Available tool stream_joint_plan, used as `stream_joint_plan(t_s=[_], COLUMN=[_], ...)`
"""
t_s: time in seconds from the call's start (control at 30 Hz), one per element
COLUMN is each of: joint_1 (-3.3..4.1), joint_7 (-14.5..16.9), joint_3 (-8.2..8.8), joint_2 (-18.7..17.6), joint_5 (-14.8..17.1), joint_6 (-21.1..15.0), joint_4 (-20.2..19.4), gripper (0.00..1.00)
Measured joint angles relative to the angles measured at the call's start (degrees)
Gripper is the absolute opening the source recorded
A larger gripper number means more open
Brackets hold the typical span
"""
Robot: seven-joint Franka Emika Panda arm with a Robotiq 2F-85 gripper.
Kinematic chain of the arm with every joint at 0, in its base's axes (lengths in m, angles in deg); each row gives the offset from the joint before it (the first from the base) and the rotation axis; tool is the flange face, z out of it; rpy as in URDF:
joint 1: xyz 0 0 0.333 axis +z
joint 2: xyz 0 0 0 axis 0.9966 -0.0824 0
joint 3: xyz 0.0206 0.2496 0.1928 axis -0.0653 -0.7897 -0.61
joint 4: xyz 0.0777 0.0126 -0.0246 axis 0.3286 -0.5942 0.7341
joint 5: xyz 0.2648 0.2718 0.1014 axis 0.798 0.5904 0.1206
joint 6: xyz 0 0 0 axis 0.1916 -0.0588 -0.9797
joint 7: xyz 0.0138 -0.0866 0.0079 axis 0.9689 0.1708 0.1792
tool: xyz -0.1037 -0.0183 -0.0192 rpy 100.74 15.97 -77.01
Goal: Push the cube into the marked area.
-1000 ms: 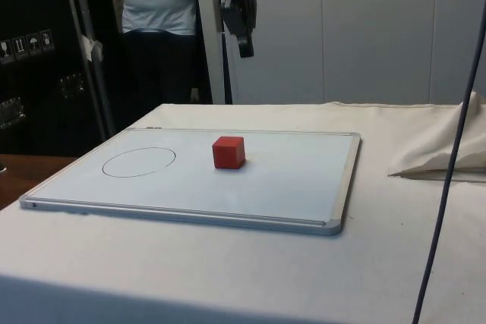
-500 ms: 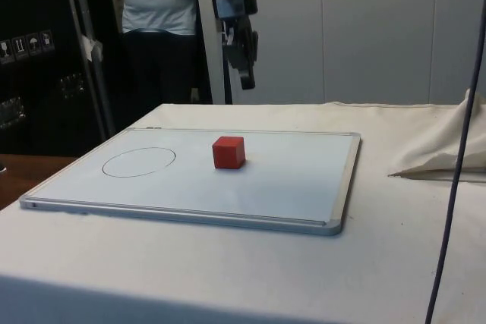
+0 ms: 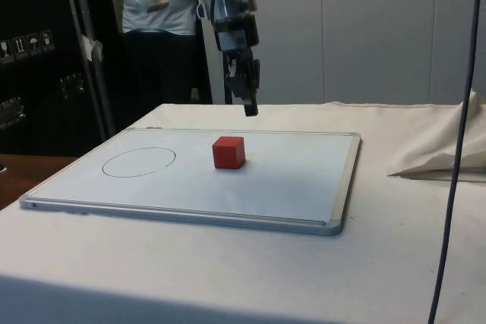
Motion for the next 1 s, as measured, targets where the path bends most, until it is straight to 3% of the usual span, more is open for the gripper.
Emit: stream_joint_plan(t_s=[1.0], joint_1=[0.0], joint_7=[0.0], joint_3=[-0.23], joint_2=[-11.7], joint_5=[0.0], joint_6=[-16.5], joint_4=[-1.5], gripper=[0.0])
